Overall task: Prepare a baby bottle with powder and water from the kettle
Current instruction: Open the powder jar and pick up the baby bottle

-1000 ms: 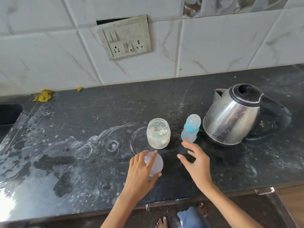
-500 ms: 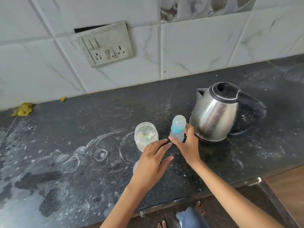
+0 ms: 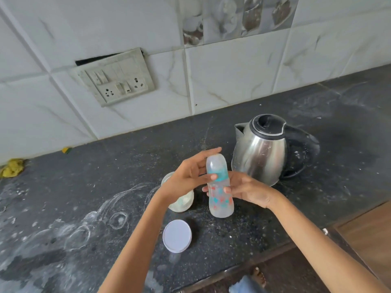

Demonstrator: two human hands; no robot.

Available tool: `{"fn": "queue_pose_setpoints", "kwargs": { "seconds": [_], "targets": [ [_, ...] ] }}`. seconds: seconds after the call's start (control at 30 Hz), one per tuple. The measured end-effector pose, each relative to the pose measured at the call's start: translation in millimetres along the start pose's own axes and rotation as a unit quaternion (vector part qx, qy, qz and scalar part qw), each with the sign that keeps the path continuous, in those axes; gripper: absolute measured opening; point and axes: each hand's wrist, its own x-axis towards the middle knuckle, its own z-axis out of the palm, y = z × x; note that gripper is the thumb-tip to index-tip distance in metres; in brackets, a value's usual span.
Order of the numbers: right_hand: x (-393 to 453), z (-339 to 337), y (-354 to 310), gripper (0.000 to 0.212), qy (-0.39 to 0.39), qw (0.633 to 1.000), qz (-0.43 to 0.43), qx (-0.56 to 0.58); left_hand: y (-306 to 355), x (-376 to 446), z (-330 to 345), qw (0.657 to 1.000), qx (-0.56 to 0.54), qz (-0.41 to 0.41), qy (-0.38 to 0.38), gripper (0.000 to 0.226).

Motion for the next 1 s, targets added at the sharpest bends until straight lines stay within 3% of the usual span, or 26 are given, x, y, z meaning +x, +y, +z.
{"fn": "queue_pose_setpoints", "kwargs": {
  "seconds": [0.2,0.3,0.47,0.53,0.6,0.7,0.87,1.0],
  "targets": [
    [-5,7,7,0.044,0.025,0.999,0.001,-0.032,-13,-4,9,0.999,0.037,0.032,0.022,0.051],
    [1,19,15,0.053,0.116,0.99,-0.003,-0.08,-27,-5,24,0.961,0.237,0.094,0.111,0.051],
    [17,40,28,0.054,0.326,0.908,-0.064,-0.256,-37,-10,56,0.889,0.33,0.084,0.305,0.055],
    [22,47,29,0.058,0.38,0.871,-0.056,-0.305,-36,-12,59,0.866,0.338,0.088,0.357,0.053],
    [25,47,36,0.064,0.411,0.86,-0.054,-0.297,-32,-14,58,0.858,0.323,0.089,0.39,0.051],
    [30,39,46,0.072,0.429,0.858,-0.081,-0.27,-29,-22,53,0.86,0.326,0.098,0.381,0.051],
    [38,30,52,0.065,0.416,0.866,-0.088,-0.265,-43,-53,57,0.866,0.377,0.108,0.31,0.045],
    [34,20,57,0.08,0.385,0.872,-0.08,-0.291,-67,-73,64,0.877,0.399,0.08,0.255,0.039]
  ]
}}
